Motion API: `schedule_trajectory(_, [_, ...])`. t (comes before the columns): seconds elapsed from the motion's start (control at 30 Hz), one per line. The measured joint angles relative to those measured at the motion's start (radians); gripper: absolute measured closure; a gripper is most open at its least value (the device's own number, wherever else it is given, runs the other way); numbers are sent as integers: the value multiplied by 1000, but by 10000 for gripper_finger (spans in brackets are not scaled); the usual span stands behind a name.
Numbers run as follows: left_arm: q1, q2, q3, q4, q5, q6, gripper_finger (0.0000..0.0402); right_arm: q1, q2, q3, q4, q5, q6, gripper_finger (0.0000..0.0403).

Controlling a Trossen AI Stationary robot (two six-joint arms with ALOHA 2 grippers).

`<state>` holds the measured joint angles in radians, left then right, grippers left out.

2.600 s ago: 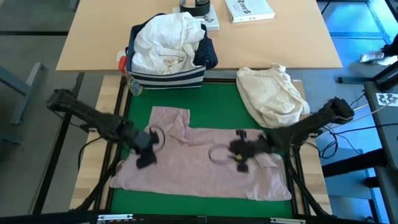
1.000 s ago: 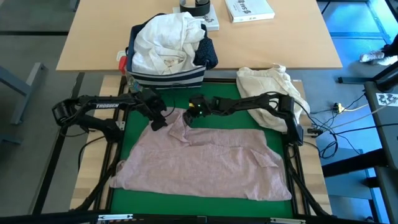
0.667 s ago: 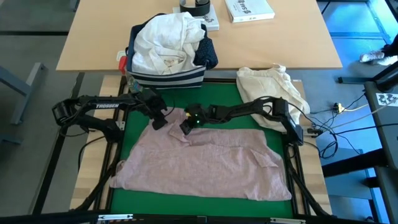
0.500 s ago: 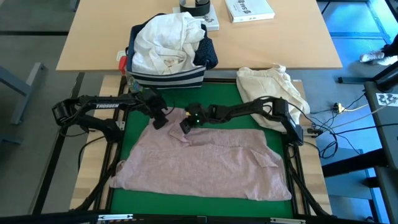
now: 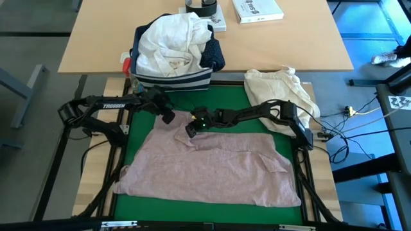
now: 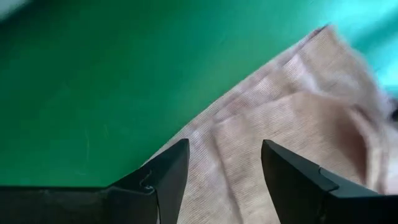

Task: Fold laundry
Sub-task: Fold the red polo

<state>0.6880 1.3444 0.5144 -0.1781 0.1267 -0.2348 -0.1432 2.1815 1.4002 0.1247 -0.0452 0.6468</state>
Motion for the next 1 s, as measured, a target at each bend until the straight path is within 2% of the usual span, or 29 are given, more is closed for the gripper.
schedule_trajectory(0.17, [16, 61, 0, 47, 97, 0, 207, 0, 0, 0, -2, 0, 0, 263])
schedule_trajectory(0.33, [17, 95, 1, 76, 108, 1, 207, 0, 0, 0, -2, 0, -1, 263])
schedule_trajectory(0.43, [17, 97, 2, 76, 150, 6, 208, 0, 0, 0, -3, 0, -1, 263])
schedule_trajectory(0.63, [17, 87, 1, 74, 238, 6, 235, 0, 0, 0, -3, 0, -1, 263])
schedule_trajectory(1.0, [17, 32, 1, 74, 247, 13, 280, 0, 0, 0, -4, 0, -1, 263])
